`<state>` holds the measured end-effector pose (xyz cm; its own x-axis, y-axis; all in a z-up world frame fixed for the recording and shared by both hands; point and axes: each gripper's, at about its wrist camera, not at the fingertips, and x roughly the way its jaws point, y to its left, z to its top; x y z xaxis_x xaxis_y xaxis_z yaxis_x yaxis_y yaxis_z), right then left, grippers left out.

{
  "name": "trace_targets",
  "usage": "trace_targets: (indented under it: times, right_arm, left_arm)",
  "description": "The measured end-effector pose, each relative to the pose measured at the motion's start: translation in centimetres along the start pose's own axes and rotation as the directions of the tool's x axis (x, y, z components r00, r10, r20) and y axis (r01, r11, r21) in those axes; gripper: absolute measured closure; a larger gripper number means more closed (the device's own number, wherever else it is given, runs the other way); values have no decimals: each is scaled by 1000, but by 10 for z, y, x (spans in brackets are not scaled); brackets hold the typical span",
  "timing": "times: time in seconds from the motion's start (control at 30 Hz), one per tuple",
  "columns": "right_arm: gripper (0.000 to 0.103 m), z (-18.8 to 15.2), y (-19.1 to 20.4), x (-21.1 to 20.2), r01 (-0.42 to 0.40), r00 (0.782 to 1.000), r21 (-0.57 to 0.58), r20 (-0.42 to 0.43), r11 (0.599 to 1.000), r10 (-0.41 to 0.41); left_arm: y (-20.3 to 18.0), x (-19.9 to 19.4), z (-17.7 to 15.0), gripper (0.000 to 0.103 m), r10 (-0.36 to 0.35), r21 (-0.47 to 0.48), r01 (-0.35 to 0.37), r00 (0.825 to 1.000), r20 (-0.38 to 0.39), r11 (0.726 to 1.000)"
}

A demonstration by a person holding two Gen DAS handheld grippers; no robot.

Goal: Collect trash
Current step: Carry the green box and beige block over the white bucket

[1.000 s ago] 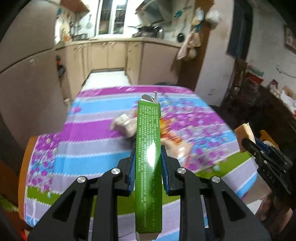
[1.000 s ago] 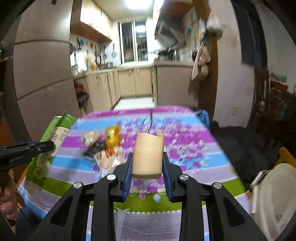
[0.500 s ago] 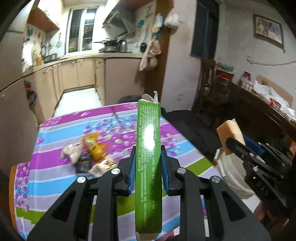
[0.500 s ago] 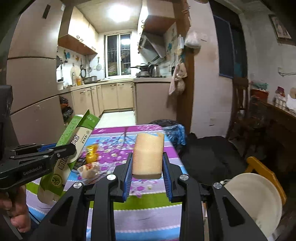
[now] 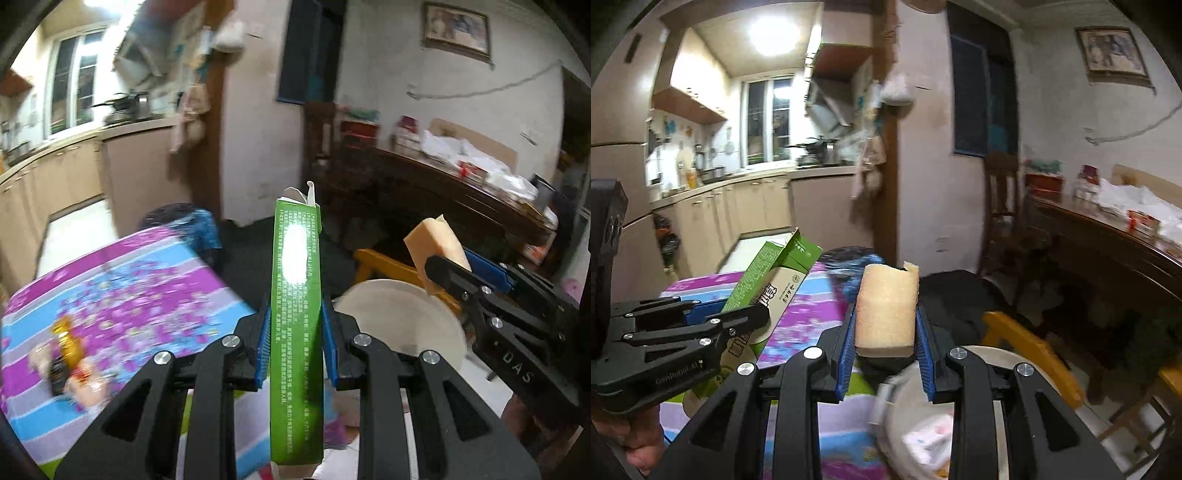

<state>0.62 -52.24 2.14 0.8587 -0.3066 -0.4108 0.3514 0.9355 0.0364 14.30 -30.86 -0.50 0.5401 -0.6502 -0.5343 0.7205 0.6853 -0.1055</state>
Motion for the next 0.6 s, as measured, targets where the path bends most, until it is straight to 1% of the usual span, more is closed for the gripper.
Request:
trace_targets:
  times: [0.03, 0.1, 0.2, 0.3, 0.47, 0.5, 0.53, 0.6]
  right_arm:
    - [73, 1, -11, 0, 12, 1000, 8, -11, 1000, -12]
    - [73, 0, -37, 0, 38, 999, 25, -38, 999, -37]
    - [73, -5, -75, 7, 57, 995, 62, -90, 996, -51]
    - [73, -13, -106, 22, 64, 987, 94, -150, 994, -50]
    - [73, -29, -142, 55, 74, 968, 138, -247, 988, -38]
    - [72, -31, -144, 63, 76, 965, 144, -262, 987, -36]
    - [72, -35, -150, 73, 78, 960, 154, -279, 985, -32]
    - [73, -41, -155, 88, 84, 952, 165, -303, 983, -30]
  left_arm:
    - [-12, 9, 4, 81, -32, 9, 32, 999, -14, 999]
    - [-33, 22, 9, 81, -67, 22, 68, 997, -37, 997]
    - [-52, 41, 14, 81, -118, 23, 120, 990, -80, 993]
    - [-76, 71, 18, 81, -161, 21, 166, 975, -154, 986]
    - [-96, 111, 21, 81, -185, -4, 190, 952, -243, 982]
    - [-98, 116, 21, 81, -187, -10, 191, 949, -254, 981]
    - [-101, 125, 22, 81, -194, -21, 195, 942, -275, 980]
    - [-107, 136, 22, 81, -191, -28, 191, 936, -295, 981]
